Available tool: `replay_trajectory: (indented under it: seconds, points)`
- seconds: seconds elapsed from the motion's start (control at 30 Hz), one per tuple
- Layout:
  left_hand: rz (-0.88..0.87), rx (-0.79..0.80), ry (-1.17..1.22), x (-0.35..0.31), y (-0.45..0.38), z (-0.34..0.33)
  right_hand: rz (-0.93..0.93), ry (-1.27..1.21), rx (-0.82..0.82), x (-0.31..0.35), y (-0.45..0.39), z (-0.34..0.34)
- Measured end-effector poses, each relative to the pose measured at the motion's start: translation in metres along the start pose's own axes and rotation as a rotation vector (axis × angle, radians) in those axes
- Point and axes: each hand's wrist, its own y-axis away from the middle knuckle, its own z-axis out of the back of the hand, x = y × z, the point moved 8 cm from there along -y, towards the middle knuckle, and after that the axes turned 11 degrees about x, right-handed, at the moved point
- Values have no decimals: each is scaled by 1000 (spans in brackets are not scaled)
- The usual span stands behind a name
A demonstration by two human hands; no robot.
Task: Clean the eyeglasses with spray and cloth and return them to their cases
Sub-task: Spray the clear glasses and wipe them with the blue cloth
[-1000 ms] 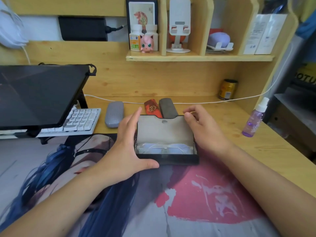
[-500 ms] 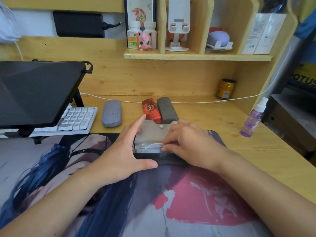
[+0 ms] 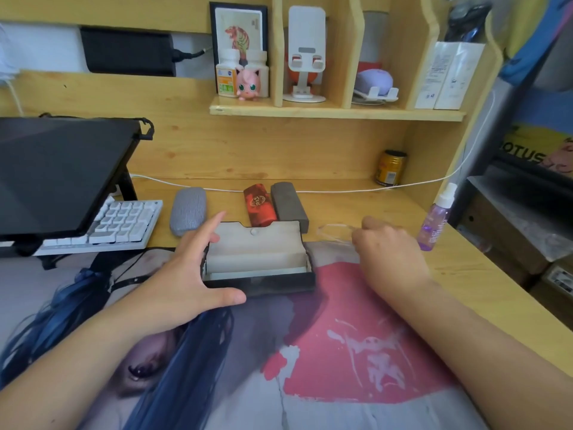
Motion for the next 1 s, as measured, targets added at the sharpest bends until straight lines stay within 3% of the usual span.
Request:
replay_trajectory:
  seconds: [0.3,0.4,0.5,0.63,0.8,1.0]
  points:
    - [-19,31,-26,-1,5,2,5,87,204,28,32,9]
    - [-36,20,-60,-5,8,4,23,-24,-19,25,28,31]
    - [-79,13,-176,-17,12,4,133,-463,-274,21,24,44]
    - [-100,19,-307,-30,15,1,381,-617,-155,50,20,34]
    - [-106,45,-231,-29,13,0,583,-365,123,102,-14,51]
    - [-98,71,-145,-21,11,3,659,44,220,181,-25,53]
